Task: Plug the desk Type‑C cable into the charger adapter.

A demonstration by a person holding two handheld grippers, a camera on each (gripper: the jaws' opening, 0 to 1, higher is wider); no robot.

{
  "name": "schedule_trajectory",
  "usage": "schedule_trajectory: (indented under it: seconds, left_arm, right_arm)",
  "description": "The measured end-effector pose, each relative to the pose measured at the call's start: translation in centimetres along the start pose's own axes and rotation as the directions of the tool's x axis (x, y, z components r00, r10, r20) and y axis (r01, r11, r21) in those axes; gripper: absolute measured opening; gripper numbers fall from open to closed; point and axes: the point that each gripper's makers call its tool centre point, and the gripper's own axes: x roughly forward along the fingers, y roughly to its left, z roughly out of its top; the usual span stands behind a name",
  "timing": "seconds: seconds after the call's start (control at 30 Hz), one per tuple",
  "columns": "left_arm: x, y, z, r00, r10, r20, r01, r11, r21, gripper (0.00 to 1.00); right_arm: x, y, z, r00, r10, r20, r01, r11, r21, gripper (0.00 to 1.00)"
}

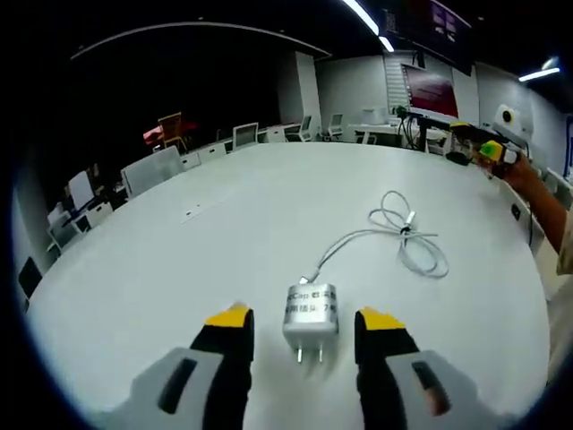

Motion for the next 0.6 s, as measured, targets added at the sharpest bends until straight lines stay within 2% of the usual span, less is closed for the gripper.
schedule_trajectory:
  seconds: [0.6]
  left_arm:
    - [0.68, -0.64, 0.02, 1.000, -0.028, -0.002, 0.028, 1.000, 0.007, 0.31]
  right_arm:
    - [0.43, 0.33, -0.09, 1.000, 0.007, -0.008, -0.007, 1.000, -0.004, 0.48]
